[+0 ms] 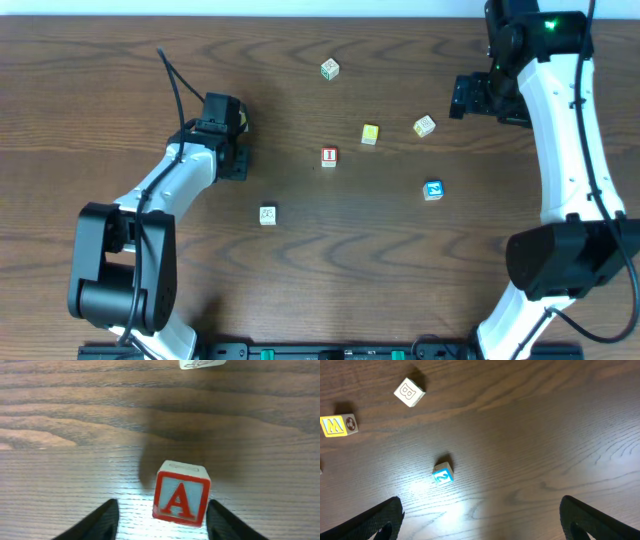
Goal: Spell out Ai2
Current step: 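Carry the 'A' block and lower it left of the 'I' block, then release the 'A' block and lift the left gripper away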
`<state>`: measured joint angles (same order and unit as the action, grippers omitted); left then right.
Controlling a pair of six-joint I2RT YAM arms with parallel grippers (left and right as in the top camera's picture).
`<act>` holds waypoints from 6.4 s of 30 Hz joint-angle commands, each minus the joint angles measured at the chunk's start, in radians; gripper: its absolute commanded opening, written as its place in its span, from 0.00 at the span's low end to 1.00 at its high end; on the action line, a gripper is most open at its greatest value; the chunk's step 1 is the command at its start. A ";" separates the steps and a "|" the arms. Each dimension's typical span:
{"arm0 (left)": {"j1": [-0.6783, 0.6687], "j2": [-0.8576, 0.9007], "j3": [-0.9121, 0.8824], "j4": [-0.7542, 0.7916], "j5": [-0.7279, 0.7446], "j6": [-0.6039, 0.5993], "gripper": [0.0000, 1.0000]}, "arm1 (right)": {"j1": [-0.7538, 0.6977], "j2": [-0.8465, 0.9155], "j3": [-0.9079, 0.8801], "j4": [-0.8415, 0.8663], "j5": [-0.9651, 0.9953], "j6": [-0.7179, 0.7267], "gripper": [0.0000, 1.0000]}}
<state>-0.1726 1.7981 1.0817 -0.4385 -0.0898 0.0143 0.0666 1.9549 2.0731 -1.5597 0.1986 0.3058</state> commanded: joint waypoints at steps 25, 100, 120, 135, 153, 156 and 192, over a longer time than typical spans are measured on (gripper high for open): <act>0.006 0.095 0.016 0.040 0.038 0.031 0.40 | -0.007 -0.011 0.008 -0.011 0.011 -0.007 0.99; -0.280 0.200 0.252 0.070 0.147 -0.257 0.41 | -0.007 -0.011 0.008 -0.012 0.015 -0.008 0.99; -0.256 0.197 0.399 -0.255 -0.173 -0.051 0.34 | -0.007 -0.011 0.008 -0.027 0.014 -0.007 0.99; -0.218 0.204 0.269 -0.078 0.011 -0.055 0.35 | -0.007 -0.011 0.008 -0.031 0.014 -0.007 0.99; -0.219 0.225 0.268 -0.058 0.156 -0.135 0.35 | -0.007 -0.011 0.008 -0.034 0.015 -0.007 0.99; -0.219 0.225 0.268 -0.061 0.170 -0.151 0.36 | -0.007 -0.011 0.008 -0.033 0.015 -0.007 0.99; -0.220 0.225 0.268 -0.074 0.276 -0.255 0.38 | -0.007 -0.011 0.008 -0.030 0.014 -0.007 0.99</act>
<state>-0.3935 2.0068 1.3533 -0.5152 0.1734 -0.2180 0.0666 1.9549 2.0727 -1.5898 0.1993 0.3054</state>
